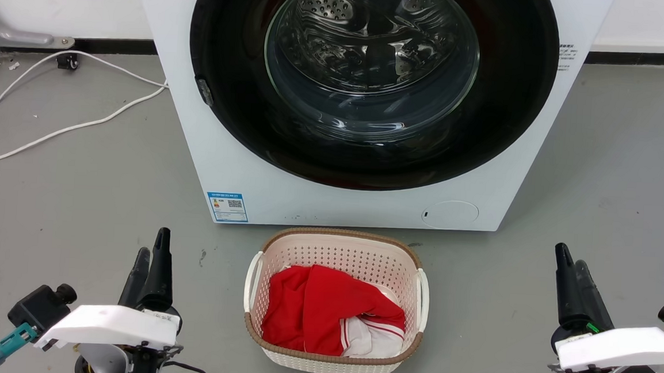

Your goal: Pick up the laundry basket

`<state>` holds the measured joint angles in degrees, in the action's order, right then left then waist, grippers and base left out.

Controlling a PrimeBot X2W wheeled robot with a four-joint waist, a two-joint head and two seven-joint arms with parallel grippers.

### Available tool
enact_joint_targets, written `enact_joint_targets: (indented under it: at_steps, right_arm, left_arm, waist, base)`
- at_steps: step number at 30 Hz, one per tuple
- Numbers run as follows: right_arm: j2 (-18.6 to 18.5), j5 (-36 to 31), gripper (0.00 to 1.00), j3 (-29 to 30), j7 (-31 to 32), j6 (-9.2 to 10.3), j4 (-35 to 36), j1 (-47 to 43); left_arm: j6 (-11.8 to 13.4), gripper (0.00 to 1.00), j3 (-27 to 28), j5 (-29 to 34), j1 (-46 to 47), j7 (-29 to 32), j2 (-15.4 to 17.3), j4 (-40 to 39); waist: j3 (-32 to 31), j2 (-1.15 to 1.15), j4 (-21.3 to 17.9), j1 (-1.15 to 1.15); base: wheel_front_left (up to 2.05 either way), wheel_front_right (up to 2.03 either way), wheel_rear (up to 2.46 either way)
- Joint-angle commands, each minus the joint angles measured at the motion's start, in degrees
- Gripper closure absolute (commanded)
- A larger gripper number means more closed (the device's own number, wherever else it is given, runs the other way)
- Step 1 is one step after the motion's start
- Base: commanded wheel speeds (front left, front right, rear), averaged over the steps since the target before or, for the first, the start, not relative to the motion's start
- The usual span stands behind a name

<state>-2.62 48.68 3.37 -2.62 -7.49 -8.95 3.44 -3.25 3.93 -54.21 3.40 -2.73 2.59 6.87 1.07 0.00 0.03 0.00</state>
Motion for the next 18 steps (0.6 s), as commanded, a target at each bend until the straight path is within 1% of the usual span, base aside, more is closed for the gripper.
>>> enact_joint_targets:
  at_steps: [1, 7, 8, 18]
  right_arm:
    - [-0.18, -2.66, 0.00, -0.21, -0.70, 0.00, 1.33, 0.19]
    - [-0.20, -7.89, 0.00, -0.69, -1.88, 0.00, 2.07, -0.09]
    - [-0.20, -10.34, 0.00, -0.95, -2.46, 0.00, 2.35, -0.22]
    - [-0.24, -18.17, 0.00, -1.35, -4.22, 0.00, 3.12, -0.60]
  left_arm:
    - [0.11, 0.00, -0.16, 2.29, 0.10, -0.65, 0.24, -1.38]
    - [-0.27, 0.00, -0.31, 6.84, -0.28, -1.81, 0.26, -2.12]
    - [-0.54, 0.00, -0.52, 9.15, -0.40, -2.35, 0.26, -2.31]
    - [-0.14, 0.00, -1.05, 16.21, -1.13, -4.14, 0.29, -2.51]
  waist:
    - [0.02, 0.00, 0.01, 0.00]
    - [0.08, 0.00, 0.10, 0.00]
    - [0.10, 0.00, 0.15, 0.00]
    - [0.18, 0.00, 0.12, 0.00]
  base:
    - [0.00, 0.00, 0.00]
    - [0.00, 0.00, 0.00]
    - [0.00, 0.00, 0.00]
    - [0.00, 0.00, 0.00]
